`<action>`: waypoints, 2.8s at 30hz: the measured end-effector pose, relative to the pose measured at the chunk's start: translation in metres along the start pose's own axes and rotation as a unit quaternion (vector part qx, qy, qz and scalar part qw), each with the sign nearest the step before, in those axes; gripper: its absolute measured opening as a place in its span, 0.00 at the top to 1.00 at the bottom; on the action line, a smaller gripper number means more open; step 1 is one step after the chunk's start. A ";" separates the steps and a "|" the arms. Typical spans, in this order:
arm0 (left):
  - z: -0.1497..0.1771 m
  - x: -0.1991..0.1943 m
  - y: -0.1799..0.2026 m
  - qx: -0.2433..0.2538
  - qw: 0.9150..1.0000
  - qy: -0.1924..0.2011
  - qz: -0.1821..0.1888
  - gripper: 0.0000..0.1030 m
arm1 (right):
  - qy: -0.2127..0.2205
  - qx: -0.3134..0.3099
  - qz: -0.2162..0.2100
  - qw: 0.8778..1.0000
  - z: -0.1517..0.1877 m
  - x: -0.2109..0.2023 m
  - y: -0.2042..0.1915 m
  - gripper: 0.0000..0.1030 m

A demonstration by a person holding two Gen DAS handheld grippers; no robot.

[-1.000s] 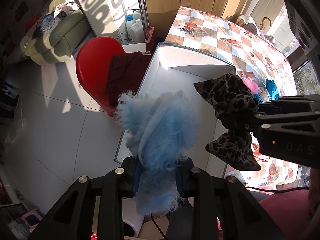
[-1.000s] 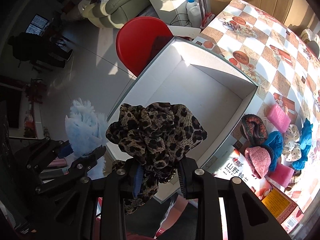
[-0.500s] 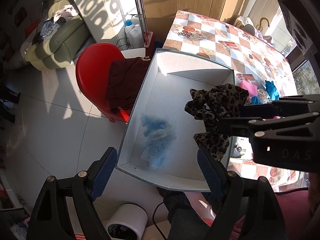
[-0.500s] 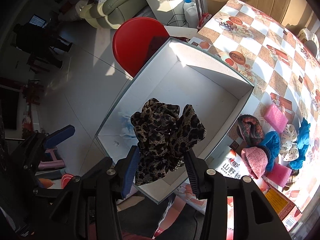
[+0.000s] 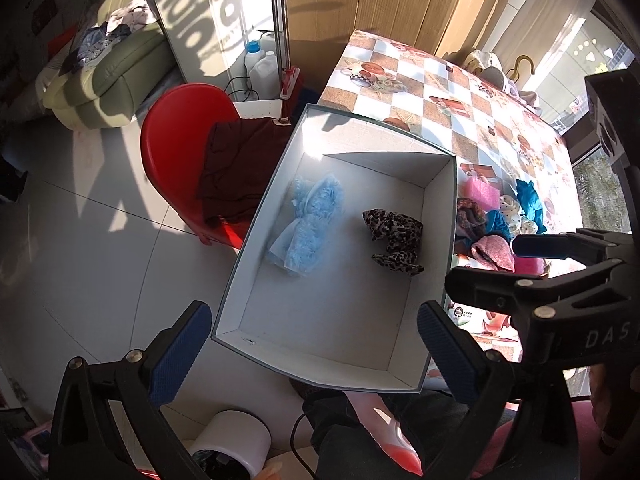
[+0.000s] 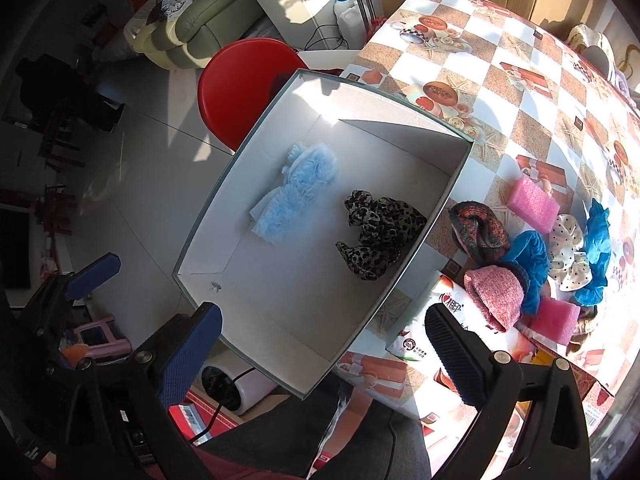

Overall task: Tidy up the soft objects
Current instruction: 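Open both tools to drop the blue cloth and leopard scrunchie into the box, then move both tools back over the table toward the remaining items, then grasp the pink sponge with left tool while right tool grasps beige knit sock, then carry the pink sponge and beige sock over the white box with both tools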

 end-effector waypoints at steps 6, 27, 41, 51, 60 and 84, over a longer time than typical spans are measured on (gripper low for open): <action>-0.017 0.007 0.039 0.057 0.998 -0.007 0.013 0.00 | 0.015 0.074 -0.002 0.997 0.000 -0.014 0.046 0.01; -0.142 0.082 0.223 0.185 0.980 -0.054 0.049 0.00 | 0.051 0.305 0.053 0.950 0.007 -0.102 0.334 0.01; -0.158 0.230 0.261 0.167 0.968 -0.188 -0.016 0.00 | -0.122 0.247 0.022 0.961 0.027 0.043 0.387 0.01; -0.156 0.262 0.267 0.136 0.969 -0.205 -0.003 0.00 | -0.130 0.193 0.102 0.967 0.030 0.072 0.389 0.01; -0.158 0.262 0.272 0.140 0.971 -0.195 0.001 0.02 | -0.113 0.167 0.132 0.970 0.034 0.077 0.371 0.00; -0.170 0.106 0.281 0.209 0.975 -0.045 0.053 0.78 | 0.002 0.231 0.031 0.972 0.018 -0.037 0.361 0.70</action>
Point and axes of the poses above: each gripper's, at about its wrist camera, not at the fingertips, and x roughly the way its jaws point, y to its right, z to its underside, the point moved 4 cm from there along x, roughly the way its jaws point, and after that the axes turned 8 degrees about x, right-handed, at the moved point
